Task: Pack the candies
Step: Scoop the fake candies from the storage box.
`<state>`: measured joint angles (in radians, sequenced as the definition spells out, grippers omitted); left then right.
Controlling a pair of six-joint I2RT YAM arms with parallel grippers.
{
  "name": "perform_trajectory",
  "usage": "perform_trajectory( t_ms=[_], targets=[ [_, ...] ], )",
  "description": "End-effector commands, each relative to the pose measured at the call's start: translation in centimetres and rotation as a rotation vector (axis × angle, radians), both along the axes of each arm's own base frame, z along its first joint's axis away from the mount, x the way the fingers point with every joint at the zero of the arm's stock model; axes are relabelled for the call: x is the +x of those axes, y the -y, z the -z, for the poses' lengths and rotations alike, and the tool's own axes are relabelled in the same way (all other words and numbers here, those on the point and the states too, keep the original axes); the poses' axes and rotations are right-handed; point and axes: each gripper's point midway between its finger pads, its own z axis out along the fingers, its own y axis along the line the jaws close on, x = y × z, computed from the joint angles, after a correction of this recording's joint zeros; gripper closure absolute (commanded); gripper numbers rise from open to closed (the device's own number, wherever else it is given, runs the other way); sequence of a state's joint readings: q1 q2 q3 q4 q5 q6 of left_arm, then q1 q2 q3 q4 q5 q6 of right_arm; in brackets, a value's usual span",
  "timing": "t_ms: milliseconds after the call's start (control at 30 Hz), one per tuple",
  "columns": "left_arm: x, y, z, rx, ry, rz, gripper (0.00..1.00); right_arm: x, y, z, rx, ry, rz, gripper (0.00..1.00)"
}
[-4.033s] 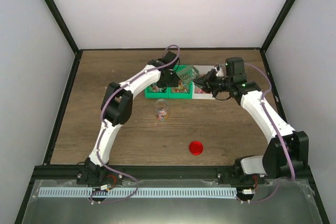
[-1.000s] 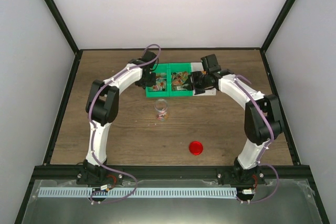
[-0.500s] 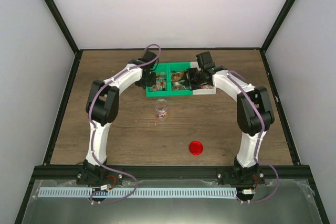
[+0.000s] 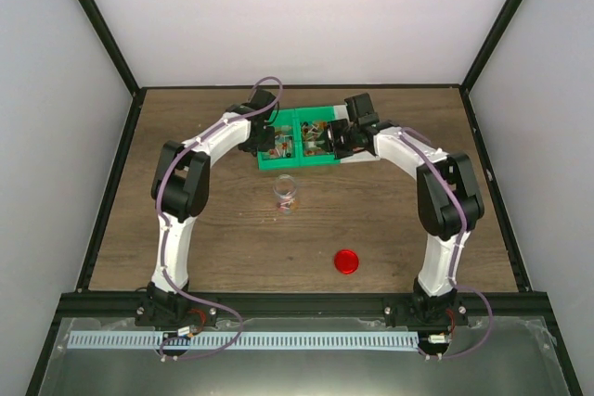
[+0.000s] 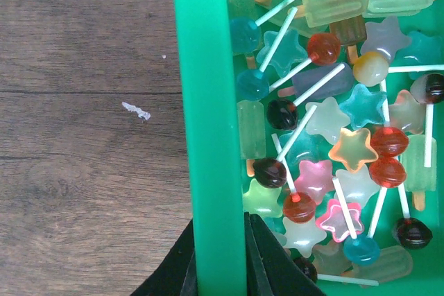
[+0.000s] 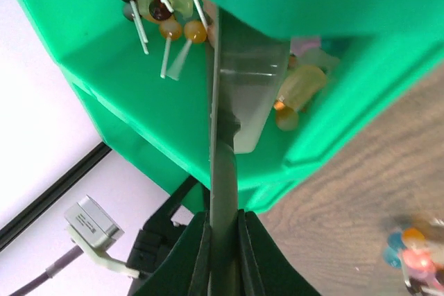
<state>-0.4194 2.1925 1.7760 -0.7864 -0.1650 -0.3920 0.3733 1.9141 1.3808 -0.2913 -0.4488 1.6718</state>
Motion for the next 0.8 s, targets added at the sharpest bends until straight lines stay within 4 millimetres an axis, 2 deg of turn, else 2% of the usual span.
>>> perform_trajectory(
  t_ms=[0, 167, 233, 367, 567, 633, 767],
  targets=[
    [-0.5, -0.9, 2.2, 0.059, -0.037, -0.010, 0.96, -3.4, 0.7, -0.5, -0.043, -0.119, 0.019, 0.99],
    [-0.3, -1.0, 2.4, 0.061, -0.039, -0.014, 0.96, -3.7, 0.1, -1.5, -0.043, -0.119, -0.014, 0.99],
    [-0.3, -0.8, 2.5, 0.058, -0.044, -0.011, 0.96, -3.7, 0.1, -0.5, -0.052, -0.132, -0.016, 0.99],
    [-0.4, -0.6, 2.9, 0.053, -0.060, 0.001, 0.96, -3.3, -0.3, 2.9, -0.039, -0.145, -0.021, 0.99],
    [-0.9, 0.0, 3.9, 0.044, -0.099, 0.068, 0.96, 0.3, -0.1, 7.9, -0.021, -0.047, -0.028, 0.99],
    [-1.0, 0.1, 4.1, 0.043, -0.106, 0.081, 0.96, 1.8, -0.3, 7.9, -0.007, 0.045, -0.049, 0.99],
    [-0.9, 0.4, 4.1, 0.032, -0.107, 0.092, 0.96, 3.0, -0.5, 7.6, 0.018, 0.209, -0.093, 0.99]
  ],
)
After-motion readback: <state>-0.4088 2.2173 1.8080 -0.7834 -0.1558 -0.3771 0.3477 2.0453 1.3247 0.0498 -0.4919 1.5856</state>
